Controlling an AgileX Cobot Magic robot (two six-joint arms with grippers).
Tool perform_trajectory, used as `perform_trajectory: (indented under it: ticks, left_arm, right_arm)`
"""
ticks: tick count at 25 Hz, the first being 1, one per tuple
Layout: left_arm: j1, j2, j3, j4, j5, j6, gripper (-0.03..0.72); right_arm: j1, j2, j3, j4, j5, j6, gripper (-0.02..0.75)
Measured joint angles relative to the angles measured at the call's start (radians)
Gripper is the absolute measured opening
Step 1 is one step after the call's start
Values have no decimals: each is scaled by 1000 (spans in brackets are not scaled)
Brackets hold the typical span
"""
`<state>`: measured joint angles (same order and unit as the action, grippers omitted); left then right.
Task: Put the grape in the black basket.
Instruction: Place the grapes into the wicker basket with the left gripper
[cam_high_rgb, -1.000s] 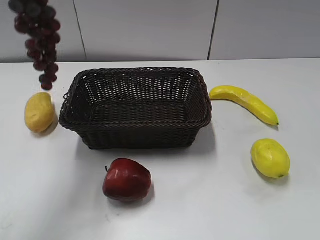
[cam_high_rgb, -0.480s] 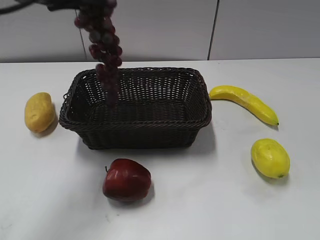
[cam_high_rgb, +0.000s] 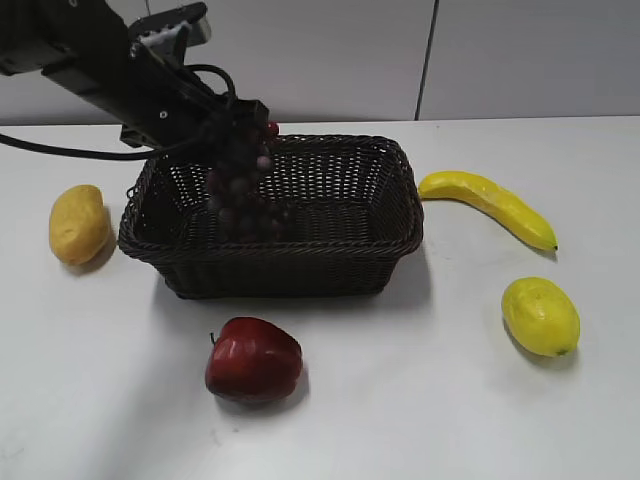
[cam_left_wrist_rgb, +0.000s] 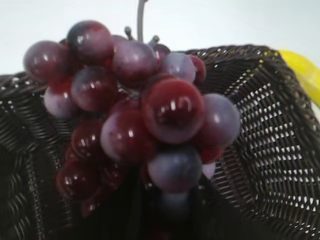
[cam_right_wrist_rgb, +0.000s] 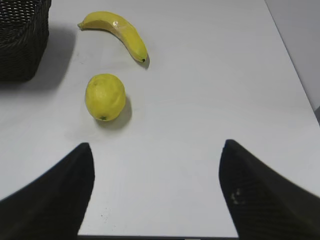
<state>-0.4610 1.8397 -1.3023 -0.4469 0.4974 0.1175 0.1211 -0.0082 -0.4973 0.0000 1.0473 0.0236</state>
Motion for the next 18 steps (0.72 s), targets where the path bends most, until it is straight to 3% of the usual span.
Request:
perform_trajectory:
  ticks: [2, 5, 7, 13, 18]
  left_arm:
    - [0, 6, 0, 2, 18, 1, 280]
    - [0, 6, -6, 3, 26, 5, 548]
    - [0, 5, -14, 3, 38, 7, 611]
    - [0, -66, -60, 16, 153, 8, 615]
    - [0, -199, -134, 103, 369, 9, 558]
  right_arm:
    - [0, 0, 0, 0, 0, 0, 590]
    - [0, 0, 0, 0, 0, 0, 590]
    - [0, 0, 0, 0, 0, 0, 590]
    - [0, 0, 0, 0, 0, 0, 590]
    - [0, 0, 0, 0, 0, 0, 590]
